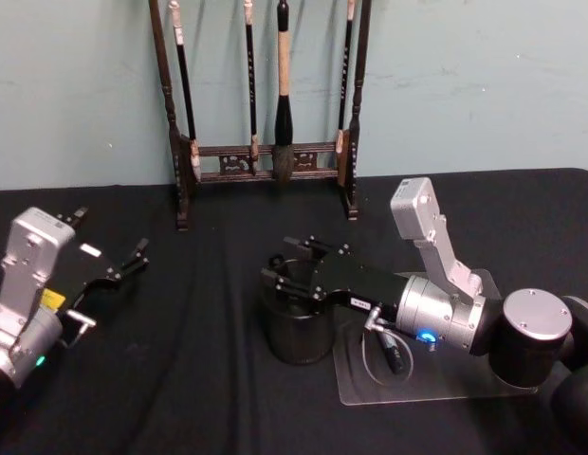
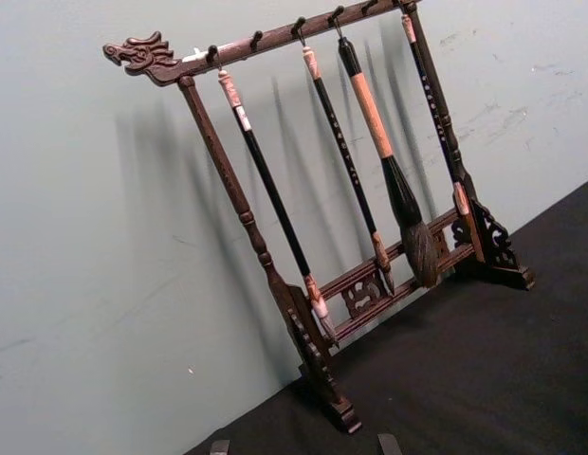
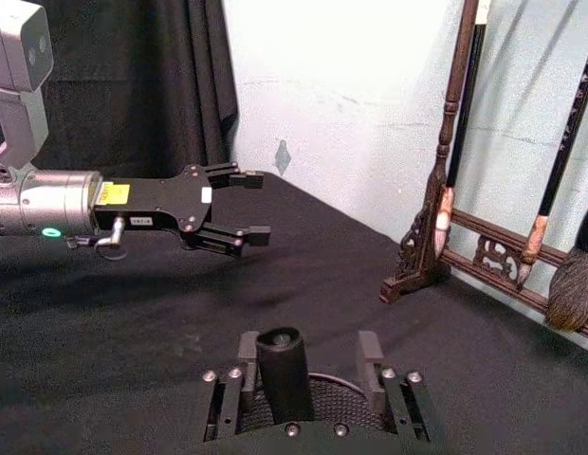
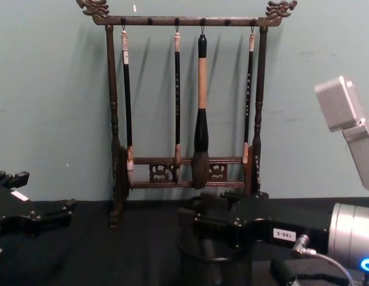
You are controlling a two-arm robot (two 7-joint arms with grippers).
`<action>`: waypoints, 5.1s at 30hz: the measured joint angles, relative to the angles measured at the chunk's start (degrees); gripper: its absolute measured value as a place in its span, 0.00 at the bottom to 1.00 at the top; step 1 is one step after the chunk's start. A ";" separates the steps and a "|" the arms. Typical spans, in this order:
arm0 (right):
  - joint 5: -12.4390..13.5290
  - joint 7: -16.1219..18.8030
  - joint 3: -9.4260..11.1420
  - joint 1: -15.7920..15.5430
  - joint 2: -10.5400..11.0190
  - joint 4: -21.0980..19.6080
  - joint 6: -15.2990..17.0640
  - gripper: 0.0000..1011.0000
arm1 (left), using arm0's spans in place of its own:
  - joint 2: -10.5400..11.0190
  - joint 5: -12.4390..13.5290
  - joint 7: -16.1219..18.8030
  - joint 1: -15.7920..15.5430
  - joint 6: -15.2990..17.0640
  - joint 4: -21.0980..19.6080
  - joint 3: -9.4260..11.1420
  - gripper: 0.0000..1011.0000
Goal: Pick up the water-based marker from the table and place it into the pen holder.
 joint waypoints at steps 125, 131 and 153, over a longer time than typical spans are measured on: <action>-8.93 -16.87 7.92 -12.39 6.92 -15.51 26.02 0.99 | 0.00 0.00 0.00 0.00 0.00 0.00 0.00 1.00; -9.14 -16.27 7.78 -11.93 6.36 -14.58 25.89 0.99 | 0.00 0.00 0.00 0.00 0.00 0.00 0.00 1.00; -9.57 -15.67 7.57 -11.59 5.76 -13.35 26.36 0.99 | 0.00 0.00 0.00 0.00 0.00 0.00 0.00 1.00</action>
